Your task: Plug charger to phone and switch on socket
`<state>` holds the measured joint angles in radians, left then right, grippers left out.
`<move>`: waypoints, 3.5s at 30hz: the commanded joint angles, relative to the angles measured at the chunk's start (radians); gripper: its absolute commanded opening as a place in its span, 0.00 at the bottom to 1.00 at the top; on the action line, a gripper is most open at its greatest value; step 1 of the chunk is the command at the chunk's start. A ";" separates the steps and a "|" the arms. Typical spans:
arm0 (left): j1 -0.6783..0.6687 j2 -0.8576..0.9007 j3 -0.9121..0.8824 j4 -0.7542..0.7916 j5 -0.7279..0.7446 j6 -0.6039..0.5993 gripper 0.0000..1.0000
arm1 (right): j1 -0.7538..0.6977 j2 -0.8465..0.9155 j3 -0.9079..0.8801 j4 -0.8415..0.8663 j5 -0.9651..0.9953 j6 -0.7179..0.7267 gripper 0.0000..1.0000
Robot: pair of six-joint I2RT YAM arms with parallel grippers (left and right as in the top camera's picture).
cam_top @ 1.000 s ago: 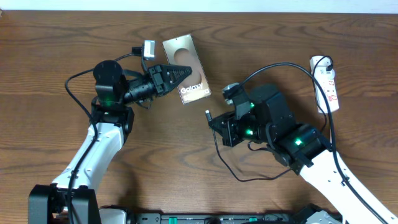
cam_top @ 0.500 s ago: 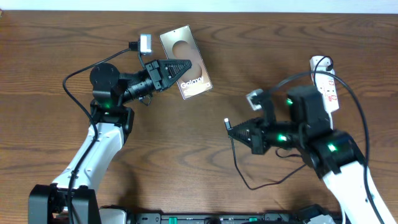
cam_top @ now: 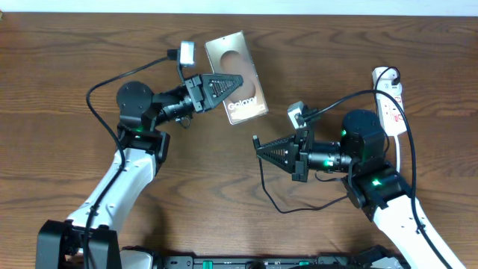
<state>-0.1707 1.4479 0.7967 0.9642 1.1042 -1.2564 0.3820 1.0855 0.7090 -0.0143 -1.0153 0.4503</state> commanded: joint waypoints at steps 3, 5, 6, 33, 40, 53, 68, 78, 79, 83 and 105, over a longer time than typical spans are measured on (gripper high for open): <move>-0.010 -0.011 0.019 0.049 0.089 0.006 0.07 | 0.003 0.039 0.002 0.012 -0.015 0.069 0.01; -0.010 -0.011 0.019 0.048 0.107 0.006 0.07 | -0.002 0.039 0.003 0.038 -0.015 0.071 0.01; -0.010 -0.011 0.019 0.048 0.108 0.006 0.07 | -0.004 0.039 0.003 0.051 -0.015 0.079 0.01; -0.010 -0.011 0.019 0.027 0.063 0.006 0.07 | 0.026 0.041 0.003 0.108 0.060 0.134 0.01; -0.011 -0.011 0.019 0.017 0.067 0.006 0.07 | 0.026 0.041 0.003 0.138 0.076 0.148 0.01; -0.011 -0.011 0.019 0.017 0.067 0.014 0.07 | 0.035 0.096 0.003 0.131 0.055 0.166 0.01; -0.010 -0.011 0.019 -0.203 0.082 0.165 0.07 | 0.039 0.096 0.003 0.138 0.056 0.166 0.01; -0.009 -0.011 0.019 -0.192 0.053 0.164 0.07 | 0.039 0.096 0.003 0.107 0.055 0.166 0.01; -0.009 -0.011 0.019 -0.188 0.043 0.164 0.08 | 0.039 0.096 0.003 0.093 0.056 0.164 0.01; -0.007 -0.011 0.019 -0.149 0.021 0.164 0.07 | 0.039 0.096 0.003 0.024 0.057 0.124 0.01; 0.374 -0.011 0.019 -0.144 0.320 0.134 0.08 | 0.261 0.450 0.043 -0.043 1.019 0.161 0.63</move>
<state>0.1837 1.4475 0.7967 0.8089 1.3010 -1.1252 0.6243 1.4284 0.7113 -0.1040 -0.1818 0.5171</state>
